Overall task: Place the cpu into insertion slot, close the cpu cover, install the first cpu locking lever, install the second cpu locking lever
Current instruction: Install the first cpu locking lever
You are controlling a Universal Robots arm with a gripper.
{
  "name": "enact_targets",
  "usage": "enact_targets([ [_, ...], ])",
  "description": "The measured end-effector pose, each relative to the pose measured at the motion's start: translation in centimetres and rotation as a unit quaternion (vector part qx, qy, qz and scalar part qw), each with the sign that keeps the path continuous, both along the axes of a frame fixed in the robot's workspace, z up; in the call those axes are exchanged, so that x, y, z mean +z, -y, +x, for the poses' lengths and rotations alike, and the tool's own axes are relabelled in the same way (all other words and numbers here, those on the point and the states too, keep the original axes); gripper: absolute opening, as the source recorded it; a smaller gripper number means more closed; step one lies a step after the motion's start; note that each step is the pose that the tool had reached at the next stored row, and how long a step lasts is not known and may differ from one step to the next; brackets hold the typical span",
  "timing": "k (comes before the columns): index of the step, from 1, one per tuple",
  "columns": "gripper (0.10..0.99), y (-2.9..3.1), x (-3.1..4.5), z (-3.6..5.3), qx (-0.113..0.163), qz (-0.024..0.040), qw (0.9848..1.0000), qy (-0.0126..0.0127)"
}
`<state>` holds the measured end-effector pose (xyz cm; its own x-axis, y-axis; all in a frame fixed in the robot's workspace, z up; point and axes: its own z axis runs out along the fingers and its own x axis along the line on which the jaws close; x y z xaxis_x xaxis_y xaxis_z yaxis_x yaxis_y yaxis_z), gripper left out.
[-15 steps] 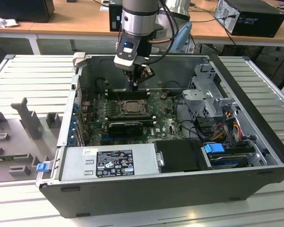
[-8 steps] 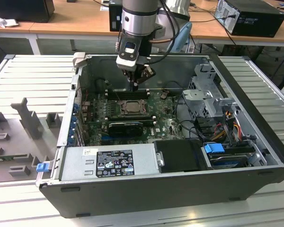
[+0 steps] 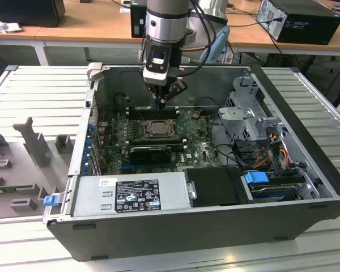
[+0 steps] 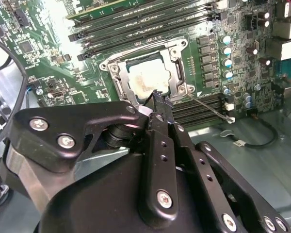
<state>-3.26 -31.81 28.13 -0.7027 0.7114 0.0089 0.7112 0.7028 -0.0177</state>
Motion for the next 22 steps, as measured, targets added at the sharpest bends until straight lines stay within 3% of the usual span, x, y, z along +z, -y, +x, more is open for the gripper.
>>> enact_targets([
  [6,0.106,0.00,0.00,0.00,0.037,0.0000,0.9993,0.0000],
  [9,0.106,0.00,0.00,0.00,0.065,0.0000,0.9979,0.0000],
  [12,0.106,0.00,0.00,0.00,0.099,0.0000,0.9951,0.0000],
  [13,0.106,0.00,-0.01,0.00,0.117,0.0000,0.9932,0.0000],
  [14,0.106,0.00,-0.01,0.00,0.149,0.0000,0.9888,0.0000],
  [17,0.106,0.00,-0.02,0.00,0.200,0.0000,0.9797,0.0000],
  [21,0.106,0.00,-0.02,0.00,0.238,0.0000,0.9714,0.0000],
  [22,0.106,0.00,-0.02,0.00,0.255,0.0000,0.9670,0.0000],
])
